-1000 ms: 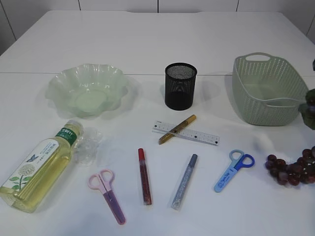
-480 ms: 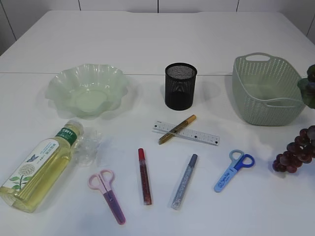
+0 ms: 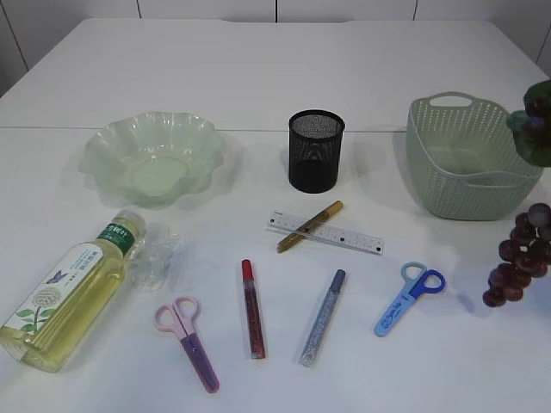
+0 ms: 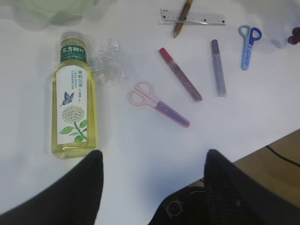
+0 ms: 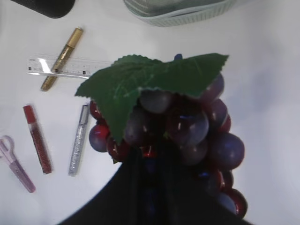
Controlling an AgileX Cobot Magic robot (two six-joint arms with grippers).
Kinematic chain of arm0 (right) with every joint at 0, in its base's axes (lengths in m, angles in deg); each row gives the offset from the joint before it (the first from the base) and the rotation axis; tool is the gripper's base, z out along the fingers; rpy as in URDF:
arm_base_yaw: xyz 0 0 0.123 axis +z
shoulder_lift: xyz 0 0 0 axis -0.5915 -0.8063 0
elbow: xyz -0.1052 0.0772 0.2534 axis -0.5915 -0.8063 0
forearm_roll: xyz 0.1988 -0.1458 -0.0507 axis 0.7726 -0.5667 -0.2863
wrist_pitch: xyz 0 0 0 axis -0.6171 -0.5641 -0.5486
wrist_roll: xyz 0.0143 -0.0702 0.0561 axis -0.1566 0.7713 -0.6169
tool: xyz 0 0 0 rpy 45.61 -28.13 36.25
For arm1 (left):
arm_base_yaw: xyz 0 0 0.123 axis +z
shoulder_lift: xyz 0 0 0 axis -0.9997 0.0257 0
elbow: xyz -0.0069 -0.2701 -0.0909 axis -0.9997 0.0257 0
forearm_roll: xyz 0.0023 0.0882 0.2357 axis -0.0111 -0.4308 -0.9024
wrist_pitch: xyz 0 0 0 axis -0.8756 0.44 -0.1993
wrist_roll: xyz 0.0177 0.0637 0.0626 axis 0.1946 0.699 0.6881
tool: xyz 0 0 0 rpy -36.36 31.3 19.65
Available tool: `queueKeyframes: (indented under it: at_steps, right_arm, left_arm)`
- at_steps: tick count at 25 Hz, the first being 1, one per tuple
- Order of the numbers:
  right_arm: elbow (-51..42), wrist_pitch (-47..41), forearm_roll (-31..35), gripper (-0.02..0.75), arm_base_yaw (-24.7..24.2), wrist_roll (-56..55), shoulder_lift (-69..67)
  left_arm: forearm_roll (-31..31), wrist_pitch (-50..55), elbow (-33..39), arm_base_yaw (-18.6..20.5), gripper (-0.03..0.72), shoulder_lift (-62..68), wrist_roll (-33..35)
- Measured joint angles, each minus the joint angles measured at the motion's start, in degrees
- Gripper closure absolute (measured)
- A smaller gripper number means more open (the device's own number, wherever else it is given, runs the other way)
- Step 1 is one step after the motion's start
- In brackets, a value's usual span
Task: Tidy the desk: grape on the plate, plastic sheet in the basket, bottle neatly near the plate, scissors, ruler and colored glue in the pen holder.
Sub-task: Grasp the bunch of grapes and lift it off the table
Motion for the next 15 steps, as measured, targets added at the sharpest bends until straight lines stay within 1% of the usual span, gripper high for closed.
queueKeyframes:
  at_steps: [8,12,15]
  right_arm:
    - [6.16,0.00,5.24,0.660,0.00,1.05,0.26]
    - [6.89,-0.13,8.71,0.660,0.00,2.11,0.26]
    - [6.89,-0.13,11.11,0.660,0.29,2.88,0.43]
  left_arm:
    - [3.52,-1.05,0.00,0.00,0.194,4.66,5.64]
    - [8.50,-1.40,0.00,0.00,0.193,7.51,9.50]
    - [13.09,-1.96,0.00,0.00,0.193,10.05,14.91]
